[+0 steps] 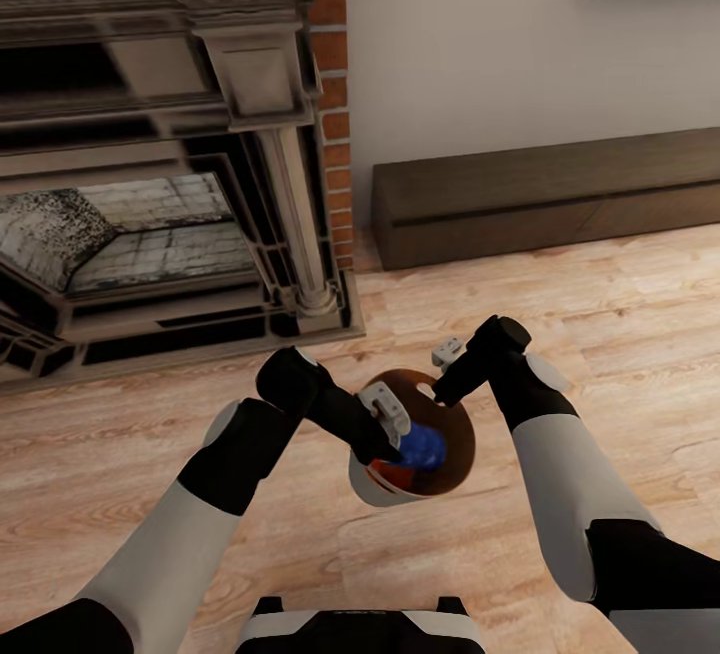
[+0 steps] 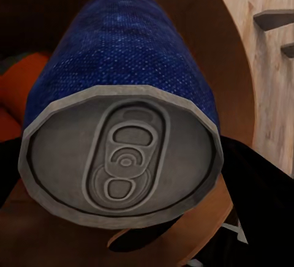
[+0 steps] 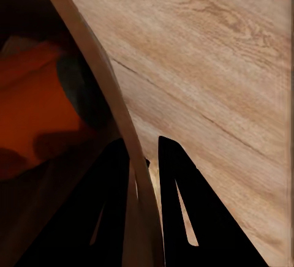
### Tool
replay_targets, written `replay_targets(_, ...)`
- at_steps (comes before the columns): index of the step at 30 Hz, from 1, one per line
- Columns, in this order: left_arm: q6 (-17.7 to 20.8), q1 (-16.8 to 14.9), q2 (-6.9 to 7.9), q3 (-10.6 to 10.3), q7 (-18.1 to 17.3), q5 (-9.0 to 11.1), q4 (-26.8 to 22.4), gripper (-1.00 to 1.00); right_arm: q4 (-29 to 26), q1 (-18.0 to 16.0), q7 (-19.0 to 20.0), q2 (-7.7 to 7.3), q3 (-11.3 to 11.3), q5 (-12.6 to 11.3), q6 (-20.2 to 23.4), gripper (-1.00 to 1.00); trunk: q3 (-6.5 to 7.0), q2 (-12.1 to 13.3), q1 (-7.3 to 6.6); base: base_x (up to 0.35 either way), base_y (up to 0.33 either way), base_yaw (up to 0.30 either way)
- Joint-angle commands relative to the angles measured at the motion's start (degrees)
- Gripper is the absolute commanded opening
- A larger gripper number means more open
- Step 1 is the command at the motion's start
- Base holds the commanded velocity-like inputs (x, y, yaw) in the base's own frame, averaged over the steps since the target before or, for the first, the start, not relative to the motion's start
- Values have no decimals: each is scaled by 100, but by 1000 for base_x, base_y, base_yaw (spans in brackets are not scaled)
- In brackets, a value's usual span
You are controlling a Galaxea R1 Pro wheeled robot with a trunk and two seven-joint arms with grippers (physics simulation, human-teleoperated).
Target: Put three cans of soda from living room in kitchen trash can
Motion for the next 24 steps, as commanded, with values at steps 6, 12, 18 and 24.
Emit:
replay_targets(6, 0, 3, -9, -75, -32, -631, 34, -100, 3, -3, 65, 30, -8, -294, 105, -100, 1, 0, 0, 125, 0, 0)
replay_targets(12, 0, 3, -1, -84, -47, -743, 56, 100, 3, -3, 65, 39, -2, -293, 105, -100, 1, 0, 0, 136, 0, 0)
replay_targets(18, 0, 4, 6, -85, -49, -753, 59, 100, 3, -3, 65, 45, 16, -294, 105, -100, 1, 0, 0, 150, 0, 0)
replay_targets(24, 0, 12, 50, -77, -123, -744, -23, 100, 3, -3, 65, 40, 12, -294, 105, -100, 1, 0, 0, 32, 0, 0)
